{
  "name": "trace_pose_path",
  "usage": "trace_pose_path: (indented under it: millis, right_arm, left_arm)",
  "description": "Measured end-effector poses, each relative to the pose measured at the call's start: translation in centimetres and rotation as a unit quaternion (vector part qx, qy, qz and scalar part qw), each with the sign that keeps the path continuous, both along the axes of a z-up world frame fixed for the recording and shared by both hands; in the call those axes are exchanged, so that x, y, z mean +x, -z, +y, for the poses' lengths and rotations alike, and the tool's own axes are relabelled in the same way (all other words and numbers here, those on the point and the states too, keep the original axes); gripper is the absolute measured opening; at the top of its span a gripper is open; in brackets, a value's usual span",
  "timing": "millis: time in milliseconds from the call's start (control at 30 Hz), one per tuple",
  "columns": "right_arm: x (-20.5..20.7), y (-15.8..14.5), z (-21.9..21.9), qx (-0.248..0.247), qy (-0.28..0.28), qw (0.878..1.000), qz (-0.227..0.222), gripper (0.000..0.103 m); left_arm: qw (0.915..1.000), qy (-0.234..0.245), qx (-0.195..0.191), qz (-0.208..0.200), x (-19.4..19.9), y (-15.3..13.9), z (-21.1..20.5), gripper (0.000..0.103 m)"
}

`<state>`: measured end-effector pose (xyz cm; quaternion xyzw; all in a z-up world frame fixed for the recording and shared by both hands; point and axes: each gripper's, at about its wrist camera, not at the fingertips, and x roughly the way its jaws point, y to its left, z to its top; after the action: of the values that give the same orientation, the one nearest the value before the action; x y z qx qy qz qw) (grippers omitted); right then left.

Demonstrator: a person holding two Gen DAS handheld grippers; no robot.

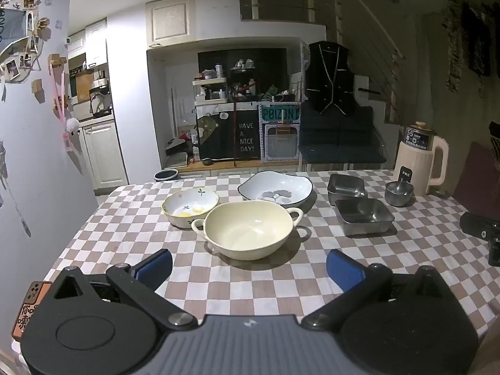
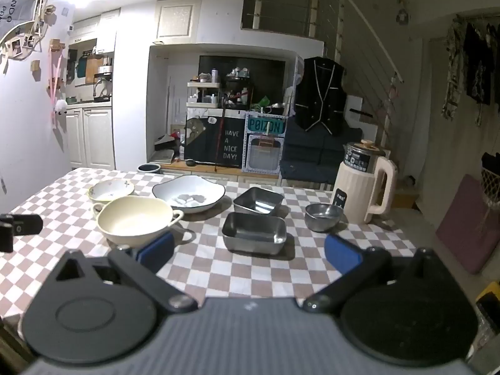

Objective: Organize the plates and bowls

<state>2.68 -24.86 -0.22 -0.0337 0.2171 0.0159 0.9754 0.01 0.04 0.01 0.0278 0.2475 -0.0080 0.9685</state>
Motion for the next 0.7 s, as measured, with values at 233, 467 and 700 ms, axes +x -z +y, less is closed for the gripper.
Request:
trace_pose_path:
  millis: [233, 467, 700]
  right_arm:
    - [0.0, 0.1, 0.3, -0.006, 0.000, 1.000, 0.001, 0.103]
    - [0.0, 0.0, 0.0, -0.006, -0.002, 1.000, 0.004, 0.103]
    - [0.0, 0.0, 0.0, -0.007, -0.002, 1.000, 0.005, 0.103]
  left_arm:
    - [1.0000, 0.004, 0.000, -0.005, -0.1, 0.0, 0.0, 0.103]
    - [0.9998, 0.014, 0.007, -0.009, -0.1, 0.0, -0.6, 0.103]
    - [0.9998, 0.017, 0.008, -0.008, 0.1, -0.1, -0.8, 0.103]
